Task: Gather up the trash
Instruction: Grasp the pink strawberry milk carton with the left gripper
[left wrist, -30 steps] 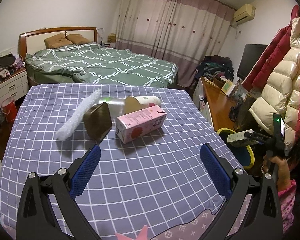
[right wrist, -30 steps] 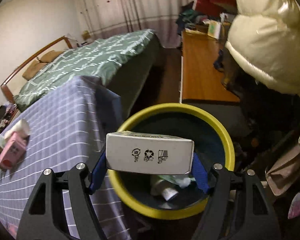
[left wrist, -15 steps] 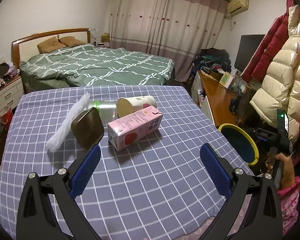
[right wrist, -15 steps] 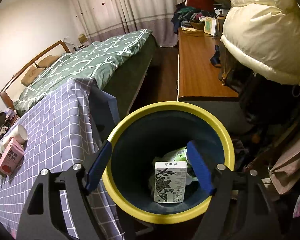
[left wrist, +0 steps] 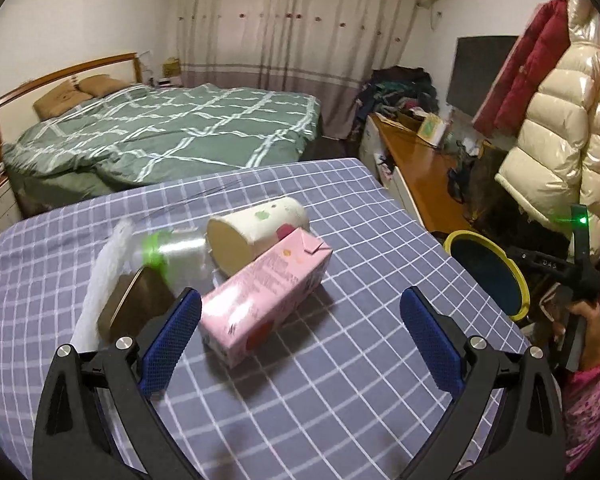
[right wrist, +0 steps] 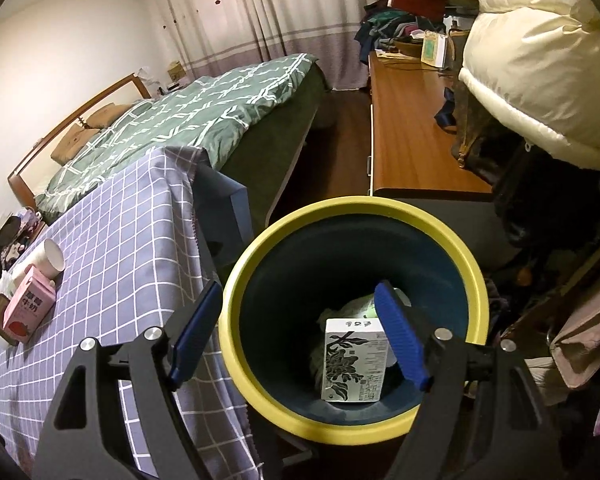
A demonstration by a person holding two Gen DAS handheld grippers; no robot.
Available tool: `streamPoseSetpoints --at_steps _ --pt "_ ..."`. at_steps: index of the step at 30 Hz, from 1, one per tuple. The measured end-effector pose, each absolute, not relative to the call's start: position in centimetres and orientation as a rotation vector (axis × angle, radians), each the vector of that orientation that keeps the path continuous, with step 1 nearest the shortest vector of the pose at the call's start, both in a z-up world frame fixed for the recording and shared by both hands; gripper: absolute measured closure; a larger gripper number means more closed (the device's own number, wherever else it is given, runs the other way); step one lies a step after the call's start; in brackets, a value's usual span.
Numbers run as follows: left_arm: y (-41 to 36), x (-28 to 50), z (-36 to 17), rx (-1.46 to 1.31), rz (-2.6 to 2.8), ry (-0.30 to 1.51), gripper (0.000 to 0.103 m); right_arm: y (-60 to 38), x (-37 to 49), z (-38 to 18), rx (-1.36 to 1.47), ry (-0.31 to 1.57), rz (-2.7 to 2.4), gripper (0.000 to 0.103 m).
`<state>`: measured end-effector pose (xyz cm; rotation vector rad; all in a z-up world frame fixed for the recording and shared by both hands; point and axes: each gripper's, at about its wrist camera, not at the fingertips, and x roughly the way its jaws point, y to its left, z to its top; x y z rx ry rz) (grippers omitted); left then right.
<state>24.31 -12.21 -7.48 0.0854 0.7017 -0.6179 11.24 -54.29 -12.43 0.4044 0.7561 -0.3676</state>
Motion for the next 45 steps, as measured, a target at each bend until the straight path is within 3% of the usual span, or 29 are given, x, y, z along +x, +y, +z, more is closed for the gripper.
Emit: streamPoseSetpoints --at_steps 12,16,28,31,45 --pt "-14.6 28.3 -10.2 0.187 -0.607 0.8 0.007 -54.0 11.8 -13.2 0.405 0.781 -0.347 0.029" --pt "-15.0 28.3 -9.9 0.175 -0.67 0.832 0.022 -54.2 12.0 -13.4 0.409 0.787 -0.343 0.029" --pt "-18.3 29.4 -10.5 0.285 -0.699 0.913 0.023 -54.0 12.5 -13.6 0.401 0.799 -0.328 0.029" --pt "-18.8 28.9 -10.5 0.289 -0.739 0.948 0.03 -54.2 12.5 -13.7 0.406 0.802 -0.333 0.029" --pt "-19.4 26.9 -12.0 0.35 -0.635 1.084 0.045 -54.5 12.5 -14.2 0.421 0.811 -0.314 0.029"
